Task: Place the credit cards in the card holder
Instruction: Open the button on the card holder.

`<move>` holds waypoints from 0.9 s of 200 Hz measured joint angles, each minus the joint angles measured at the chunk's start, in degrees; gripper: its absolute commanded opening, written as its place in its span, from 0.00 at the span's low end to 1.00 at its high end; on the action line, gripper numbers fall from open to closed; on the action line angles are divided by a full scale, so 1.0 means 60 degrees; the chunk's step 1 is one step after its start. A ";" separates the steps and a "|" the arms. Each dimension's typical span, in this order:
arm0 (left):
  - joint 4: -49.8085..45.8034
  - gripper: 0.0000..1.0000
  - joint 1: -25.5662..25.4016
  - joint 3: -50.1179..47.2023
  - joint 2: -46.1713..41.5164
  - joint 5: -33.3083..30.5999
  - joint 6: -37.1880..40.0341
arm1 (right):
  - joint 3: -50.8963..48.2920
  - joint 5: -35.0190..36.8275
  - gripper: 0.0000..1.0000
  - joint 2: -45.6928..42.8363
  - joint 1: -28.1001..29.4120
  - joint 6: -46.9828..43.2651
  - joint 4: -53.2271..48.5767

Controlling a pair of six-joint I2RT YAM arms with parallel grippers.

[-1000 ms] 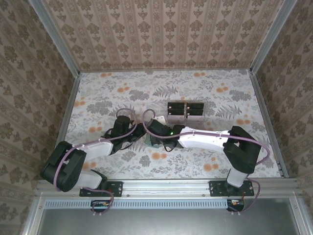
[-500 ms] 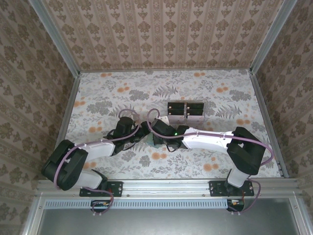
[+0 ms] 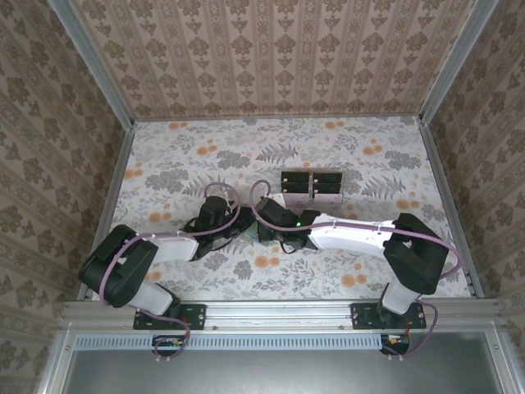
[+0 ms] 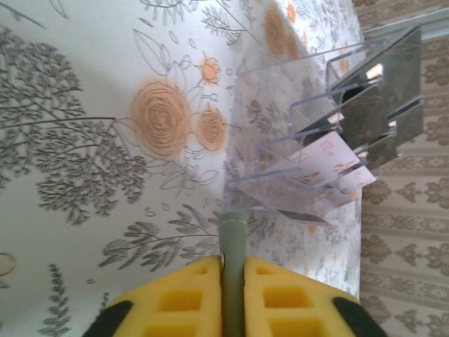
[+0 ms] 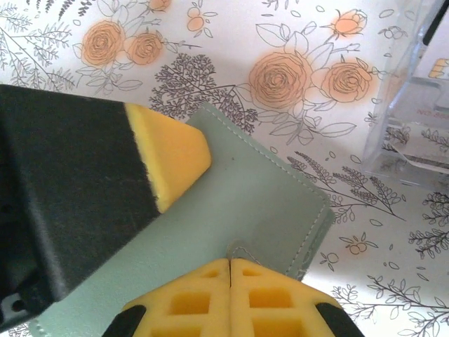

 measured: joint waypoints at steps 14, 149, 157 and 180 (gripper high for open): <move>0.0211 0.00 -0.0044 -0.0011 0.0047 0.0029 -0.0066 | -0.0251 -0.0076 0.00 -0.0197 -0.0080 0.0113 0.0182; 0.0790 0.64 0.0015 -0.0426 0.0579 -0.0470 0.0419 | -0.1180 -0.0750 0.00 -0.1177 -0.0769 0.0353 0.0459; 0.0772 0.65 0.0025 -0.0459 0.0579 -0.0488 0.0477 | -0.1180 -0.0841 0.00 -0.1217 -0.0769 0.0342 0.0455; 0.0637 0.67 0.0073 -0.0488 0.0550 -0.0495 0.0688 | -0.1180 -0.1064 0.00 -0.1428 -0.0769 0.0244 0.0452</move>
